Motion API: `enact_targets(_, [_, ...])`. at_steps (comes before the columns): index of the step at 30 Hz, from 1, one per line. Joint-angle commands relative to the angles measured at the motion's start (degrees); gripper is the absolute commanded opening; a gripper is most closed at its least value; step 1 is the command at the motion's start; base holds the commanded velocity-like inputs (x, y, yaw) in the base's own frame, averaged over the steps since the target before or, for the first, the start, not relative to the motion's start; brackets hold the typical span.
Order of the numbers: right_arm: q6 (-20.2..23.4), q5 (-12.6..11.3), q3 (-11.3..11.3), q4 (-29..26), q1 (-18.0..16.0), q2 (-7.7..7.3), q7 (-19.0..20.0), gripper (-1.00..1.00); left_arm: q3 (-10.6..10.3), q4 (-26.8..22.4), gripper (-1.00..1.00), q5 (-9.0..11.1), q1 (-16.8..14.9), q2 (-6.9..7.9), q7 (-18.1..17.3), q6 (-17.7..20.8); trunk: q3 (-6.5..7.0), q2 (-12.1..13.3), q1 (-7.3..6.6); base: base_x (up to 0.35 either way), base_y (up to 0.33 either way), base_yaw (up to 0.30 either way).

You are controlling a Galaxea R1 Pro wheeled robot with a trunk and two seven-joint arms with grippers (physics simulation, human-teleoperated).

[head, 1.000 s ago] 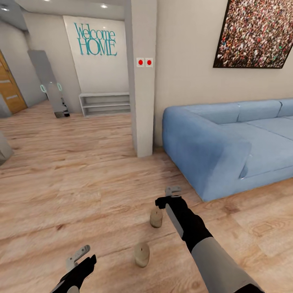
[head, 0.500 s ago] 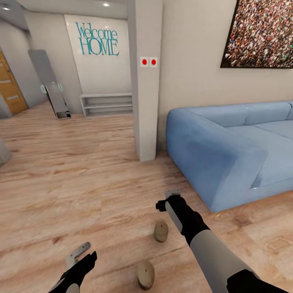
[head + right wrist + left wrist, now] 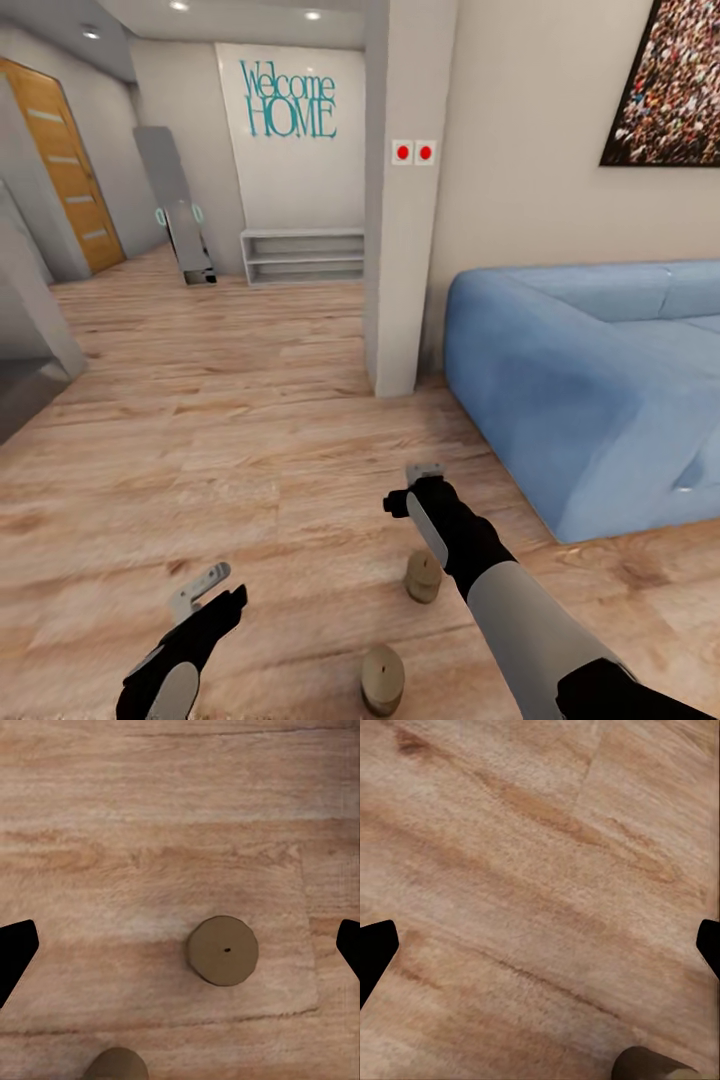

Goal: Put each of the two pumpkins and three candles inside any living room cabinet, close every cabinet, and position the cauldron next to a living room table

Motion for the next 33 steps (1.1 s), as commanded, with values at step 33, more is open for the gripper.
enact_targets(33, [-3.43,-0.39,-0.99,1.25,-3.09,-1.88,-0.73,1.00,0.16,0.20,1.00,11.54,-1.97,1.03,1.16,2.97,-7.37,-0.47,0.84,0.000,0.000,0.008])
